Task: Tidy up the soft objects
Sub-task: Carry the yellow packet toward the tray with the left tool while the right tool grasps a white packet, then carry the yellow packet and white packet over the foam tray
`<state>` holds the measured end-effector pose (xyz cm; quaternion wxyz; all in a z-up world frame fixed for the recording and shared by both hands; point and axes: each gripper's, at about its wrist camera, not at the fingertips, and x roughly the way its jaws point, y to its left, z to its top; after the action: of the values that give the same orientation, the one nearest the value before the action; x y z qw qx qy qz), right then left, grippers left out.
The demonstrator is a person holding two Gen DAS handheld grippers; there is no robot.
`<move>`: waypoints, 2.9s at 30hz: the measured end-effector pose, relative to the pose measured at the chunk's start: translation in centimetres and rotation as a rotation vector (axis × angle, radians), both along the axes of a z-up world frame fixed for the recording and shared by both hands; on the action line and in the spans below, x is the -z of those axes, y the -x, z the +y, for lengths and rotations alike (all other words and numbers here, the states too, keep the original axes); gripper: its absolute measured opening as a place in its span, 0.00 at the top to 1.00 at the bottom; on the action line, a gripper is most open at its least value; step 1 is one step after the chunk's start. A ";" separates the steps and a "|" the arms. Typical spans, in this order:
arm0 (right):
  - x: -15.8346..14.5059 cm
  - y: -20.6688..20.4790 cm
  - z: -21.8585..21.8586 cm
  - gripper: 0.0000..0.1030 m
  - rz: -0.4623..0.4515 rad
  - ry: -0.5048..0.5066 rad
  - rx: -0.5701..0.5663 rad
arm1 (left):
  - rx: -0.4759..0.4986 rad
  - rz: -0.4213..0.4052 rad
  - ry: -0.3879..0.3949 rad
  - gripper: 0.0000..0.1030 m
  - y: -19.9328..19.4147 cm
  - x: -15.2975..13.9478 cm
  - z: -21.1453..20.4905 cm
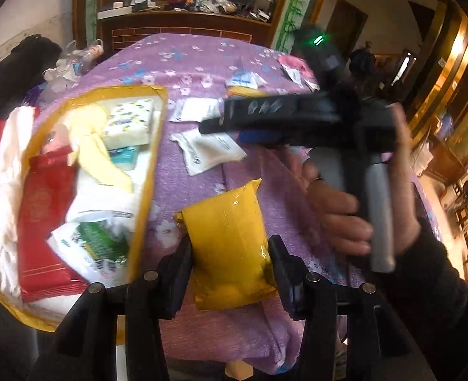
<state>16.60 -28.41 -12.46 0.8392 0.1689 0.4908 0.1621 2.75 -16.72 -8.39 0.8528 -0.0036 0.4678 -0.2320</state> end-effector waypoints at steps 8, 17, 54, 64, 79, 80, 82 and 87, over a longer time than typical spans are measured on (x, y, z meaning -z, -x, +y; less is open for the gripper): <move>0.7 0.3 1.3 0.91 -0.034 0.170 0.038 | -0.024 -0.002 0.020 0.51 0.1 -0.2 1.5; -0.7 4.2 0.5 1.00 -0.079 0.133 0.062 | -0.033 -0.004 0.005 0.51 0.1 -0.4 1.0; -5.6 15.5 -8.6 1.00 -0.292 -0.129 0.275 | -0.009 0.006 -0.044 0.51 0.6 0.1 -1.7; -6.4 15.7 -8.6 1.00 -0.309 -0.153 0.277 | -0.015 0.009 -0.038 0.51 0.5 0.3 -1.4; -7.5 15.8 -7.0 1.00 -0.322 -0.158 0.239 | -0.055 -0.020 -0.012 0.51 0.0 -0.8 -0.2; -7.6 15.8 -6.8 1.00 -0.323 -0.156 0.234 | -0.059 -0.022 -0.011 0.51 -0.1 -0.9 -0.1; -7.8 15.7 -6.3 1.00 -0.325 -0.155 0.221 | -0.066 -0.028 -0.005 0.51 -0.2 -1.1 0.3; -8.3 15.4 -4.8 1.00 -0.328 -0.153 0.185 | -0.087 -0.045 0.005 0.51 -0.4 -1.8 1.2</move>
<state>1.17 -33.19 -4.20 0.9040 0.2478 0.3160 0.1464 3.17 -15.54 -6.62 0.8724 -0.0208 0.4473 -0.1960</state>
